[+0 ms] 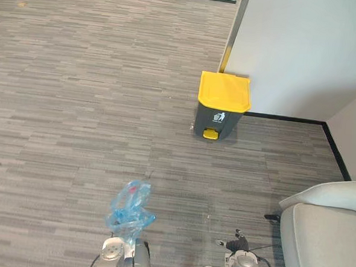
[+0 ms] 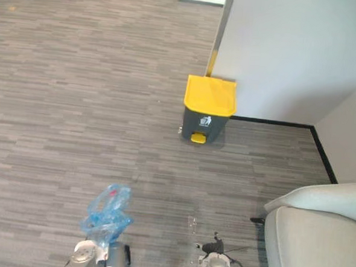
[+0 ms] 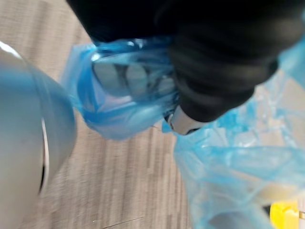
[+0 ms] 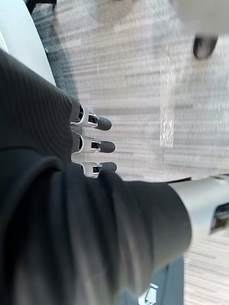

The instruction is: Gather rubbish on tea table into small bin, then transfer packed bag to large trash can.

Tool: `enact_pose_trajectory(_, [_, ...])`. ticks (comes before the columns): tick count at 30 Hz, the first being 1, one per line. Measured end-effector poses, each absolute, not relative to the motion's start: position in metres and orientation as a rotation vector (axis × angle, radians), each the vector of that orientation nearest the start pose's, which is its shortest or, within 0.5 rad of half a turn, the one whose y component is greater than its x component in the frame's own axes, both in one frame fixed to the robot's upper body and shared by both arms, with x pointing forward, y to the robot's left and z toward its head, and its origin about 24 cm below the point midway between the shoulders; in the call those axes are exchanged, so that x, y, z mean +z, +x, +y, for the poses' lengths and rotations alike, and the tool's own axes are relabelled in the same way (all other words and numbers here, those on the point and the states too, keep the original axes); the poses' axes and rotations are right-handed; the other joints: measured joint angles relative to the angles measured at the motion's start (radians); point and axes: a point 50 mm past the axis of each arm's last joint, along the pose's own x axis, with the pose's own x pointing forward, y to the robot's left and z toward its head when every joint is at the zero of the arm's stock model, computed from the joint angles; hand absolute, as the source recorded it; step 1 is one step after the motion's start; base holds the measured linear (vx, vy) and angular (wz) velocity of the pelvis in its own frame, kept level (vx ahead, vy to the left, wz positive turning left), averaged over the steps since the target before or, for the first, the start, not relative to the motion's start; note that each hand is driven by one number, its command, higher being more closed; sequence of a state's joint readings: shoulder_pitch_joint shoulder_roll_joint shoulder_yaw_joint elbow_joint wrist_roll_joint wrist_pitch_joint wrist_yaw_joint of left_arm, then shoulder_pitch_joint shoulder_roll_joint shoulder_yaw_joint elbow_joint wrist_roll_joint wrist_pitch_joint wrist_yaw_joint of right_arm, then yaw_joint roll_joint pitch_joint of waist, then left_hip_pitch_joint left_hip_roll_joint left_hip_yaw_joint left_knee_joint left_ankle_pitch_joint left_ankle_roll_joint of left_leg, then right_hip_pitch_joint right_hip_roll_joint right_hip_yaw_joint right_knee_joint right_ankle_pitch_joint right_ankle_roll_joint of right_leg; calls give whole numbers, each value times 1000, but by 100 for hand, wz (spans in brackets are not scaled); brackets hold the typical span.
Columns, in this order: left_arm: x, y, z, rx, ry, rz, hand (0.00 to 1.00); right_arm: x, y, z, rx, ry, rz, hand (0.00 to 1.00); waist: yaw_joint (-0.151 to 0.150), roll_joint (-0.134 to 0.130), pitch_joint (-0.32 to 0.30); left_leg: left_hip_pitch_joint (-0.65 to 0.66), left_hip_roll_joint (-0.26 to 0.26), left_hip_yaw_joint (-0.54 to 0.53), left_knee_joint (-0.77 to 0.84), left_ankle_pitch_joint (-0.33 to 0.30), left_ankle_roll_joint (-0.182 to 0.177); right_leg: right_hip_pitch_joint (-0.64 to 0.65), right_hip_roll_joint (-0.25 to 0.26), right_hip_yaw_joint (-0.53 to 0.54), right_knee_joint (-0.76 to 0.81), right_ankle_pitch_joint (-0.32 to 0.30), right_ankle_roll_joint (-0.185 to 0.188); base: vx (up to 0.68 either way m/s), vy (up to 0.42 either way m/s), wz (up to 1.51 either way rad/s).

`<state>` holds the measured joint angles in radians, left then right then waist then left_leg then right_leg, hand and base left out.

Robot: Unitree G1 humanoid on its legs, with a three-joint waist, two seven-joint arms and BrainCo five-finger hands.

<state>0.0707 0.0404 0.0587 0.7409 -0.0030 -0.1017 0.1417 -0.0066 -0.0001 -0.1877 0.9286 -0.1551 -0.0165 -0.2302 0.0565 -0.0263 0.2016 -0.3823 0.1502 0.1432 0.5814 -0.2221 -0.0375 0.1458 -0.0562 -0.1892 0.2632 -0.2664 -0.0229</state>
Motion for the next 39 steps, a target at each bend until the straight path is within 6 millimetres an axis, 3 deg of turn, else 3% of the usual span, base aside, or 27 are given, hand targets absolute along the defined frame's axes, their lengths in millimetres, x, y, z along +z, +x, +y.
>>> enact_pose_trajectory(1, [-119, 162, 176, 219, 43, 714, 100, -138, 145, -199, -343, -188, 907, 0, 4, 40, -4, -4, -2, -62, -141, 181, -17, 13, 15, 21, 25, -55, 45, 467, 348, -27])
enact_pose_trajectory(3, [-118, 168, 181, 222, 57, 713, 100, -141, 144, -185, -320, -157, 931, 0, 1, -17, 0, 0, -60, -34, -114, 132, -3, 23, -42, 54, 22, -91, 54, 347, 233, 4])
enact_pose_trajectory(5, [-117, 170, 182, 220, 60, 706, 100, -140, 149, -180, -311, -145, 922, 0, 11, -15, 0, 4, -74, -28, -96, 97, 5, 16, -39, 76, 5, -58, 50, 328, 168, -6])
enact_pose_trajectory(8, [-123, 159, 185, 226, 67, 747, 100, -138, 155, -176, -304, -138, 906, 0, 14, -16, 0, 67, -82, 28, -83, 40, 30, 24, -71, 149, 67, -23, 87, 255, 158, -39])
enact_pose_trajectory(10, [-125, 155, 184, 215, 78, 758, 100, -139, 154, -175, -300, -139, 905, 0, 13, -15, -3, 147, -85, 77, -131, -1, 31, -88, -101, 195, 322, 32, 158, 189, 137, -67])
enact_pose_trajectory(12, [-126, 153, 182, 190, 97, 765, 100, -141, 147, -174, -296, -140, 922, 0, 4, -14, -2, 209, -90, 98, -169, -27, 36, -205, -124, 196, 558, 114, 177, 208, 97, -44])
enact_pose_trajectory(14, [-128, 149, 184, 195, 106, 779, 100, -140, 145, -175, -297, -144, 913, 0, -5, -14, -2, 283, -82, 104, -205, -51, 33, -310, -136, 139, 678, 35, 120, 270, 30, -29])
enact_pose_trajectory(15, [-128, 149, 184, 197, 106, 781, 100, -140, 145, -176, -294, -151, 913, 0, -5, -13, -1, 303, -78, 106, -216, -51, 35, -333, -136, 112, 678, 12, 110, 271, -54, -11])
enact_pose_trajectory(16, [-128, 149, 184, 198, 106, 782, 100, -141, 145, -175, -280, -167, 913, 0, -7, -13, -2, 345, -65, 109, -239, -56, 30, -374, -136, 49, 633, -22, 94, 298, -121, 2])
enact_pose_trajectory(18, [-128, 149, 184, 197, 104, 780, 100, -141, 146, -174, -258, -190, 913, 0, -8, -20, -5, 395, -43, 118, -256, -62, 7, -422, -126, -33, 482, -25, 72, 287, -148, 5])
enact_pose_trajectory(19, [-129, 148, 185, 197, 107, 784, 100, -141, 147, -172, -246, -197, 913, 0, -8, -24, -7, 412, -37, 118, -257, -72, -14, -440, -108, -50, 359, 8, 63, 341, -168, 7])
enact_pose_trajectory(20, [-130, 146, 191, 203, 123, 794, 100, -143, 144, -170, -231, -200, 929, 0, -12, -49, -14, 424, -64, 103, -259, -88, -37, -440, -89, -38, 184, 155, 9, 434, -187, 7])
enact_pose_trajectory(21, [-133, 145, 184, 193, 107, 817, 100, -142, 147, -181, -235, -228, 926, 0, -19, -12, -26, 431, -38, 40, -268, -99, -46, -419, -55, -43, 178, 147, 8, 429, -176, 2])
enact_pose_trajectory(23, [-133, 147, 181, 187, 100, 812, 100, -140, 149, -190, -256, -239, 922, 0, -6, 23, -29, 439, -22, -13, -293, -100, -47, -426, -31, -46, 186, 109, -2, 342, -148, -10])
enact_pose_trajectory(26, [-133, 149, 180, 180, 95, 809, 100, -142, 143, -192, -279, -219, 939, 0, -24, 39, -27, 435, 11, -46, -228, -97, -50, -376, -10, -84, 178, 67, -12, 326, -140, 24])
enact_pose_trajectory(28, [-129, 155, 174, 163, 65, 779, 100, -145, 137, -188, -273, -209, 952, 0, -24, 40, -26, 356, 63, -75, 62, -55, -72, -259, 18, -122, 115, 47, -20, 321, -90, 22])
enact_pose_trajectory(29, [-128, 156, 172, 160, 59, 775, 100, -145, 136, -188, -272, -209, 954, 0, -24, 40, -26, 335, 71, -75, 113, -35, -74, -242, 21, -125, 106, 43, -22, 246, -10, 21])
enact_pose_trajectory(30, [-126, 159, 166, 144, 39, 759, 100, -145, 136, -185, -262, -211, 955, 0, -19, 34, -25, 268, 97, -66, 273, 0, -44, -197, 23, -127, 77, 32, -29, 224, 33, 8])
enact_pose_trajectory(32, [-125, 161, 162, 138, 27, 751, 100, -145, 137, -181, -253, -204, 953, 0, -16, 27, -27, 207, 107, -34, 299, -59, -40, -167, 19, -124, 57, 28, -28, 212, 54, -3])
enact_pose_trajectory(35, [-125, 161, 162, 137, 28, 750, 100, -144, 141, -177, -253, -190, 942, 0, -7, 13, -17, 163, 73, 12, 88, -84, -28, -141, -20, -108, 46, 21, -3, 182, 142, -9])
enact_pose_trajectory(37, [-126, 160, 162, 136, 27, 761, 100, -144, 139, -181, -277, -186, 947, 0, 9, 19, -11, 165, 23, 5, -124, 21, -44, -140, -42, -54, 69, -5, 70, 175, 228, -10])
enact_pose_trajectory(39, [-126, 159, 170, 149, 51, 763, 100, -144, 139, -175, -267, -173, 948, 0, 6, -4, -23, 185, -18, 22, -160, 33, -30, -121, -57, -9, -3, 12, 91, 215, 204, 9])
